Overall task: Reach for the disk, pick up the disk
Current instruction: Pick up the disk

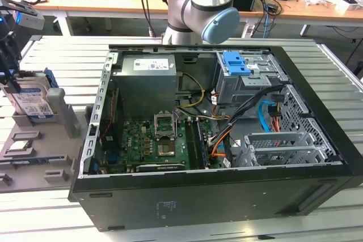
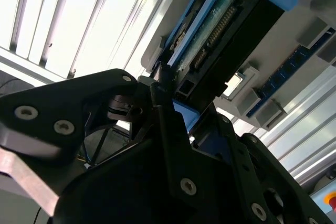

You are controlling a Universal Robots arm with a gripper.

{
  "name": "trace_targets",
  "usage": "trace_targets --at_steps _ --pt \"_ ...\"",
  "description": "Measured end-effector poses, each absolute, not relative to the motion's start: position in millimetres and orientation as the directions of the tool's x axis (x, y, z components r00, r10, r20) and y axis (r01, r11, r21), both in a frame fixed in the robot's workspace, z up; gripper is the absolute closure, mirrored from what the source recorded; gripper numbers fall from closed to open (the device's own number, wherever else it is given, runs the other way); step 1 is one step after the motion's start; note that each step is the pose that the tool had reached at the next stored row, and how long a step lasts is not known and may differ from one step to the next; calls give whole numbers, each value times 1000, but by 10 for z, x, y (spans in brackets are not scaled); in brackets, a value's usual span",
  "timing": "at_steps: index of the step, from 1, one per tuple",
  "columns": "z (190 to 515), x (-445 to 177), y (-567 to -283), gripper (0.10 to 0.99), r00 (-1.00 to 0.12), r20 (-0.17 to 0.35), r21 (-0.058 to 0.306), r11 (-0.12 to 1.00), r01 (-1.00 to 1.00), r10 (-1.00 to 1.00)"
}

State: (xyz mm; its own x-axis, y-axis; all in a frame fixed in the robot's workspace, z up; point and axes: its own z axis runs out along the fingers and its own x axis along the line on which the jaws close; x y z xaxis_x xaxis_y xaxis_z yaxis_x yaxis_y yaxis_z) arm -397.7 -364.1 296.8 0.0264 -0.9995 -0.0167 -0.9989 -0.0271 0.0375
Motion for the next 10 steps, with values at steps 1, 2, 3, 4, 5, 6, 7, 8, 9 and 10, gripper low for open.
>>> trace_targets --at_steps 1,2,3,4,5,6,7,8,9,10 --pt "2972 -3977 -3641 718 26 -17 38 -27 -999 -1000" --pt "2976 -3977 -3640 718 26 -17 38 -27 -999 -1000" --pt "2980 -3977 -3640 718 26 -17 38 -27 -999 -1000" --pt "2987 -3976 -3640 718 26 -17 38 -27 -999 -1000" --pt "2994 -3976 -3640 718 26 -17 38 -27 -999 -1000" --pt "3000 -3975 -3640 718 26 -17 38 -27 -999 -1000" --pt "3007 -3975 -3639 718 26 -17 38 -27 -999 -1000" --pt "3013 -3974 -3639 718 26 -17 38 -27 -999 -1000" --pt "3020 -3974 -3639 718 26 -17 38 -27 -999 -1000" --pt "3030 -3974 -3639 718 26 -17 38 -27 -999 -1000"
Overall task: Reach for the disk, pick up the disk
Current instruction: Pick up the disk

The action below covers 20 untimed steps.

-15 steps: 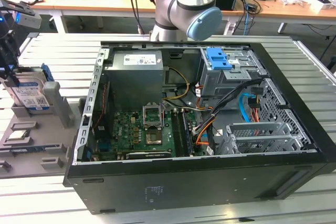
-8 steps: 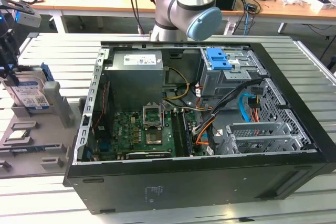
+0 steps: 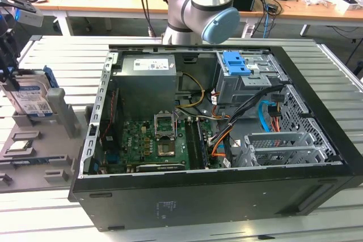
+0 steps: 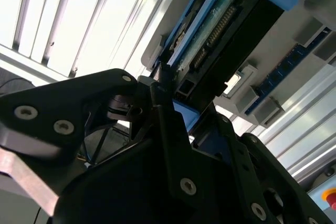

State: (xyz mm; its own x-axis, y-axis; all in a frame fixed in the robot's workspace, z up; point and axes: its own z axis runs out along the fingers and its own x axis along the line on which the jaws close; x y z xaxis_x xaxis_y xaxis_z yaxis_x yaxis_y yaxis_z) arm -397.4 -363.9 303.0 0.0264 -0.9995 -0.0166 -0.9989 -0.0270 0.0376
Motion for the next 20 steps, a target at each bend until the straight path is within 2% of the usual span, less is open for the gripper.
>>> trace_targets --at_steps 20 --pt "3258 -3968 -3632 718 26 -17 38 -27 -999 -1000"
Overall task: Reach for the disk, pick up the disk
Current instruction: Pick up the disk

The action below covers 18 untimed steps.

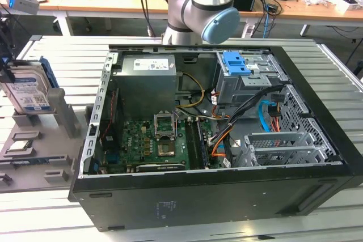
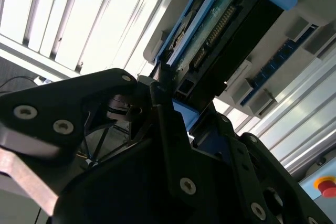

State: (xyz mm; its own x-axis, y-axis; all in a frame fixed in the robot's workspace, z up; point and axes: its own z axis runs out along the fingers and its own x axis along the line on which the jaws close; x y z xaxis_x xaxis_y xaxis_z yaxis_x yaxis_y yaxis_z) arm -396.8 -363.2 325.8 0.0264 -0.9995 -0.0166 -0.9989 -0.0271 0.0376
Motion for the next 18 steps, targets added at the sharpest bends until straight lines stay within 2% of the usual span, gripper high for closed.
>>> trace_targets --at_steps 18 --pt "3542 -3966 -3620 718 26 -17 38 -27 -999 -1000"
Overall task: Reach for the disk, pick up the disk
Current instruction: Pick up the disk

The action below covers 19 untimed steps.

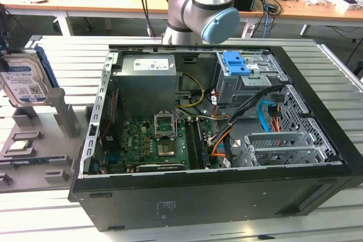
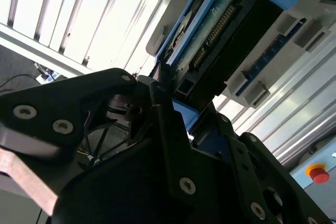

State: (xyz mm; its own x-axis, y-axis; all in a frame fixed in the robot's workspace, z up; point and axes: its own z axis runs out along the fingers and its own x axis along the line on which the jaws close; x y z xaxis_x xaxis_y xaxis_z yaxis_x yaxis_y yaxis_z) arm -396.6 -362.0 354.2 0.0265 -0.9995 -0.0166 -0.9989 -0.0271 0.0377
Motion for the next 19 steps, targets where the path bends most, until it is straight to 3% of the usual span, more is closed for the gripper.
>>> trace_targets --at_steps 3,7,19 --pt "3591 -3966 -3618 718 26 -17 38 -27 -999 -1000" --pt "3962 -3965 -3607 718 26 -17 38 -27 -999 -1000" --pt "4252 -3965 -3597 718 26 -17 38 -27 -999 -1000"
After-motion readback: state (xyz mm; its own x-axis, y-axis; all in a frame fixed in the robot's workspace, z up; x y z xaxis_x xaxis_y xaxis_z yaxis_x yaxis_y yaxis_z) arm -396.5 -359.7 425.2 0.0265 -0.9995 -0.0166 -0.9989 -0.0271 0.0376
